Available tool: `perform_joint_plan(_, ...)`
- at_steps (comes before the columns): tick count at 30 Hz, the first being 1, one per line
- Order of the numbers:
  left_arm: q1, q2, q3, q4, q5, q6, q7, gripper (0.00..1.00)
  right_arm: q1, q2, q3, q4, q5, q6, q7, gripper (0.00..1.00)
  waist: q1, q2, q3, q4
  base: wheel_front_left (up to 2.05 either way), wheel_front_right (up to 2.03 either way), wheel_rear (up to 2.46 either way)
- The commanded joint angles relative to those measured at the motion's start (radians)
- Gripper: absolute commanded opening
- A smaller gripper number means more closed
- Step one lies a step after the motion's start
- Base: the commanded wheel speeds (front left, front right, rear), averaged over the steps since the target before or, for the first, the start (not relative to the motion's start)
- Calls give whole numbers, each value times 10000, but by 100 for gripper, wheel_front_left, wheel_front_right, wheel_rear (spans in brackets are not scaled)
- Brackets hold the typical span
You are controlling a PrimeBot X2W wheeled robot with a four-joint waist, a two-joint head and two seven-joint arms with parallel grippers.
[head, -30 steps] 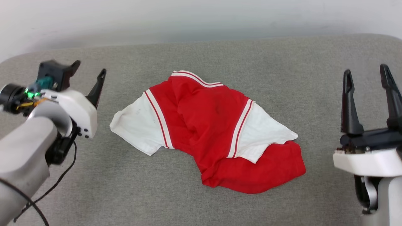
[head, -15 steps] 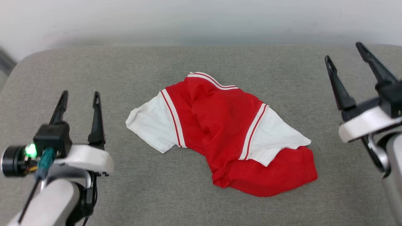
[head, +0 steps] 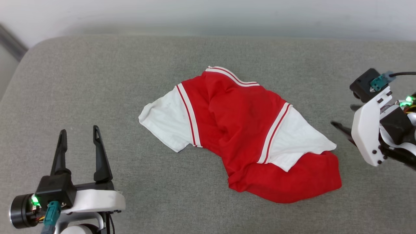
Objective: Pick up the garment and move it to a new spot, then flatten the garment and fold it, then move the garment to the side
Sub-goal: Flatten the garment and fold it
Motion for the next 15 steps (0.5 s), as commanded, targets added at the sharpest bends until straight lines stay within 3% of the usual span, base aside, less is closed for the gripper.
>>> perform_joint_plan(1, 114, -228, 169, -13, 221, -172, -24, 100, -352, -259, 302, 44, 466, -7, 500, 100, 1, -1, 196, 79, 0, 0, 0)
perform_joint_plan(6, 138, -1035, 586, 98, 844, -823, -25, 100, -1080, -504, 1268, 375, 1518, -7, 1811, 100, 1, -1, 718, 288, 0, 0, 0)
perform_joint_plan(15, -321, -2136, 1136, 350, 1663, -1901, -25, 100, -1553, 37, 2638, 1811, 1978, -7, 2177, 100, 1, -1, 1556, 610, 0, 0, 0)
